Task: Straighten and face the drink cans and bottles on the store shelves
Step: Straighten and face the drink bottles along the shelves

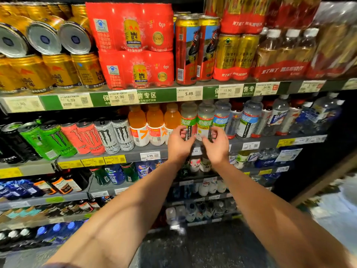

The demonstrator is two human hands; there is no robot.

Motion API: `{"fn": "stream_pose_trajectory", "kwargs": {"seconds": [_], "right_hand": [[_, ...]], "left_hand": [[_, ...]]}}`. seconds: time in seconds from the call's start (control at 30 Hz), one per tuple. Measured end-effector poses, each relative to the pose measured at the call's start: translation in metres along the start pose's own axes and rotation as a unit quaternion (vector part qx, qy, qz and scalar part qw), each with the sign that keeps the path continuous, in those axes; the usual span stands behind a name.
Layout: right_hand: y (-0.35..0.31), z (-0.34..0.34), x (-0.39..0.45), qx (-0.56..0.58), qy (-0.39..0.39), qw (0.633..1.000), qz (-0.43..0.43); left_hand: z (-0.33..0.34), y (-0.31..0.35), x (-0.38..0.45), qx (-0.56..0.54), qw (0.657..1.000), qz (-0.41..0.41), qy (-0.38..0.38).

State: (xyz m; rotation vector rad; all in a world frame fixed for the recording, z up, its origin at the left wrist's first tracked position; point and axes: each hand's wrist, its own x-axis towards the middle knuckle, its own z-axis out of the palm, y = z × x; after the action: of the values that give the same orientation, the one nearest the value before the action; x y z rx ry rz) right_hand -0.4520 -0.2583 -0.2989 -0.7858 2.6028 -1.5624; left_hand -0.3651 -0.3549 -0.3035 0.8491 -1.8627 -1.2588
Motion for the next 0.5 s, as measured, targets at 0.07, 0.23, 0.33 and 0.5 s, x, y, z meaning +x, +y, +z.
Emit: {"fn": "stream_pose_trajectory", "kwargs": {"seconds": [0.07, 0.23, 0.33, 0.5], "right_hand": [[0.006, -0.012, 0.006, 0.037, 0.011, 0.999, 0.022], [0.021, -0.041, 0.033, 0.054, 0.048, 0.997, 0.03], [0.033, -0.058, 0.052, 0.089, 0.012, 0.996, 0.024], [0.052, -0.078, 0.085, 0.081, -0.02, 0.995, -0.045]], "left_hand": [[0.011, 0.006, -0.003, -0.009, 1.0, 0.009, -0.022], [0.044, 0.023, -0.002, 0.015, 0.999, 0.025, -0.037], [0.069, 0.032, -0.001, 0.016, 0.998, 0.039, -0.04], [0.115, 0.05, 0.002, 0.071, 0.994, 0.086, 0.007]]}}
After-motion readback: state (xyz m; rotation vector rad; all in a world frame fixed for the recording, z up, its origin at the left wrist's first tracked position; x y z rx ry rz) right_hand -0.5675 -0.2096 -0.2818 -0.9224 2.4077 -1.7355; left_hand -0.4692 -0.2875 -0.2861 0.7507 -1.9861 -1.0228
